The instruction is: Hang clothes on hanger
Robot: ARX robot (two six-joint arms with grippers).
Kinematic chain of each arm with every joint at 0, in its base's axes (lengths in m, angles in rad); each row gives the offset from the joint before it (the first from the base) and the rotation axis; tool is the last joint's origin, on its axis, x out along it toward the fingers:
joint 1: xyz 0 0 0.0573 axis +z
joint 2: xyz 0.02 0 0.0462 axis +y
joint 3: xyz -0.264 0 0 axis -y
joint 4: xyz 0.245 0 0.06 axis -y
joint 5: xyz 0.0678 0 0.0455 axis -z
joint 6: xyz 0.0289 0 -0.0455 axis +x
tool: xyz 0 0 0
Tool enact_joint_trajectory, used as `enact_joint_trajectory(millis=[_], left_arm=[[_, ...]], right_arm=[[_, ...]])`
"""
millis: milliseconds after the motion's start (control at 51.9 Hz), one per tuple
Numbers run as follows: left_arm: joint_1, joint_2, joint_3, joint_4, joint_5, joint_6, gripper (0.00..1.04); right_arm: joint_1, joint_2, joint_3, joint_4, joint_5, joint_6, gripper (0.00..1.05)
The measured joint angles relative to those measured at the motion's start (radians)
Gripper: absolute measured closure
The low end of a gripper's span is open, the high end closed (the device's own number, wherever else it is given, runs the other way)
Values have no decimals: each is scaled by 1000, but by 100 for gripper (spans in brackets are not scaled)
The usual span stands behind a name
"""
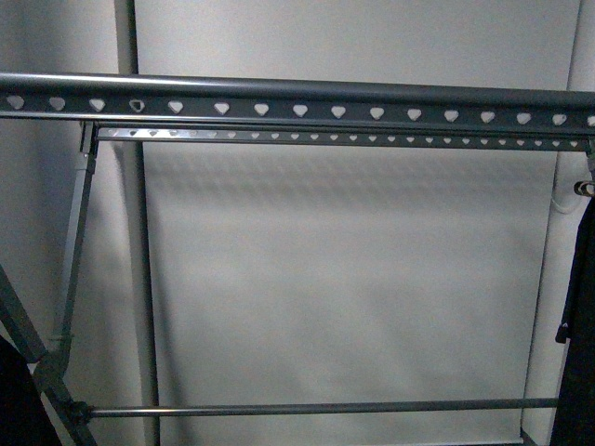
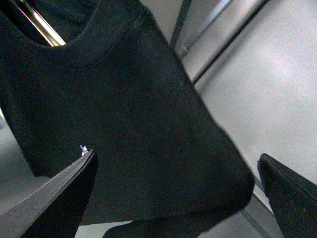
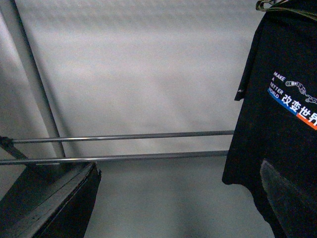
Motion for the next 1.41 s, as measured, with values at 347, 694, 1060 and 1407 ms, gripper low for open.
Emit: enact_joint_trajectory(millis=[347, 694, 1060, 1407], left_arm=[[8, 293, 414, -282, -147, -195, 7], [27, 372, 502, -412, -137, -243, 44], [13, 314, 342, -307, 7, -211, 101], [-110, -100, -82, -121, 640, 279, 101]], right_arm=[[0, 0, 0, 0, 0, 0, 7], [0, 0, 0, 0, 0, 0, 7], [0, 0, 0, 0, 0, 0, 7], [0, 0, 0, 0, 0, 0, 7]])
